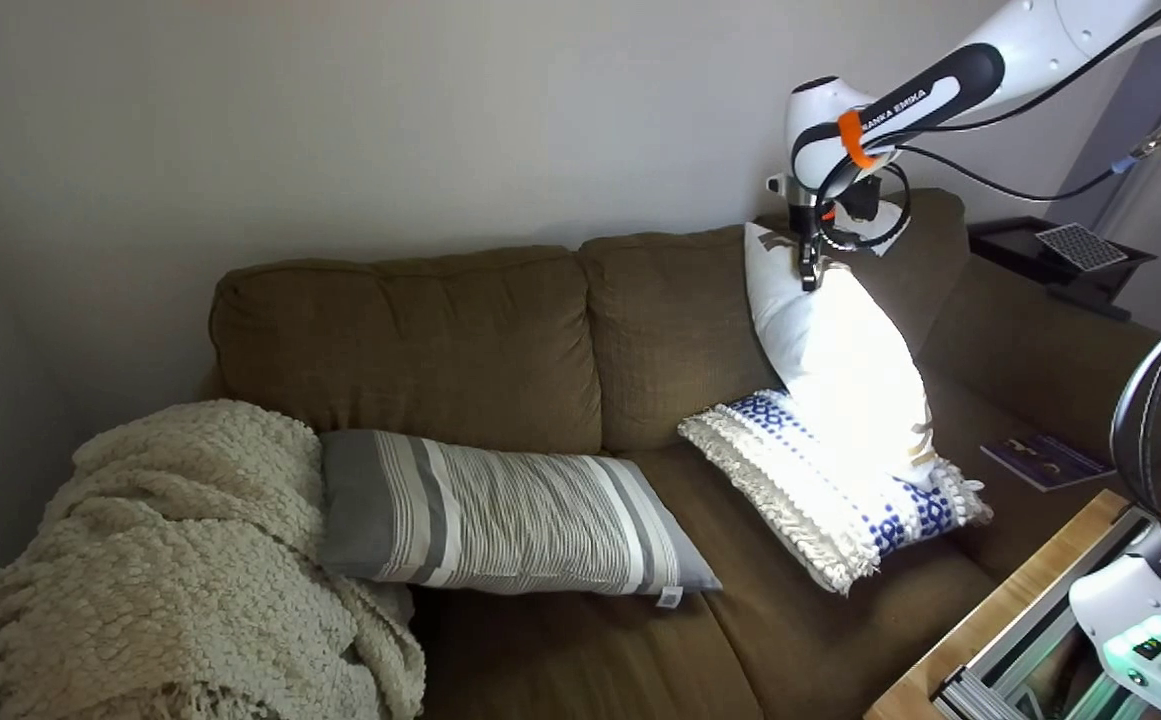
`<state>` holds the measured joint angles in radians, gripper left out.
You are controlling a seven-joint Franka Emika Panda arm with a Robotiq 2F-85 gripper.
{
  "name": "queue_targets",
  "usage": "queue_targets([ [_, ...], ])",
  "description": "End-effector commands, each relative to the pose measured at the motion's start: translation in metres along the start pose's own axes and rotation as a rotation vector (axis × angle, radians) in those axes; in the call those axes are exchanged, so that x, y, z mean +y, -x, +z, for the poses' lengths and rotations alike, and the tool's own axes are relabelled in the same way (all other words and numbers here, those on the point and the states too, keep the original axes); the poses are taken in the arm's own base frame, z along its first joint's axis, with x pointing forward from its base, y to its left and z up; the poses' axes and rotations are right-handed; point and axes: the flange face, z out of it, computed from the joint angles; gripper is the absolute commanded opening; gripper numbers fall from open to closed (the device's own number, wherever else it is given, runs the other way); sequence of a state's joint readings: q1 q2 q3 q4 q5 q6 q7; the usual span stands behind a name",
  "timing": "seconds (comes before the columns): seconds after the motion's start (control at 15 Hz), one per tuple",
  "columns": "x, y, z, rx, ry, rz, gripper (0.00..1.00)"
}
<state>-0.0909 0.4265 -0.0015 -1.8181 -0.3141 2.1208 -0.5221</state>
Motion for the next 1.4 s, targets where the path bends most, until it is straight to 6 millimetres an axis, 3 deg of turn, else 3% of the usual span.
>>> queue_targets([
  [0.0,-0.02,0.002,0.016,-0.098,-0.117,-0.111,0.01],
  [0.33,-0.037,0.002,0.021,-0.214,-0.199,-0.242,0.01],
  [0.47,-0.033,-0.003,0.023,-0.198,-0.165,-0.203,0.29],
  [0.8,-0.016,-0.016,-0.001,0.041,-0.263,-0.003,0.64],
  [1.07,0.001,-0.012,-0.018,0.161,-0.38,0.125,0.95],
  [1.13,0.008,-0.008,-0.025,0.191,-0.397,0.165,0.99],
  [1.33,0.036,0.004,-0.035,0.272,-0.363,0.305,1.0],
])
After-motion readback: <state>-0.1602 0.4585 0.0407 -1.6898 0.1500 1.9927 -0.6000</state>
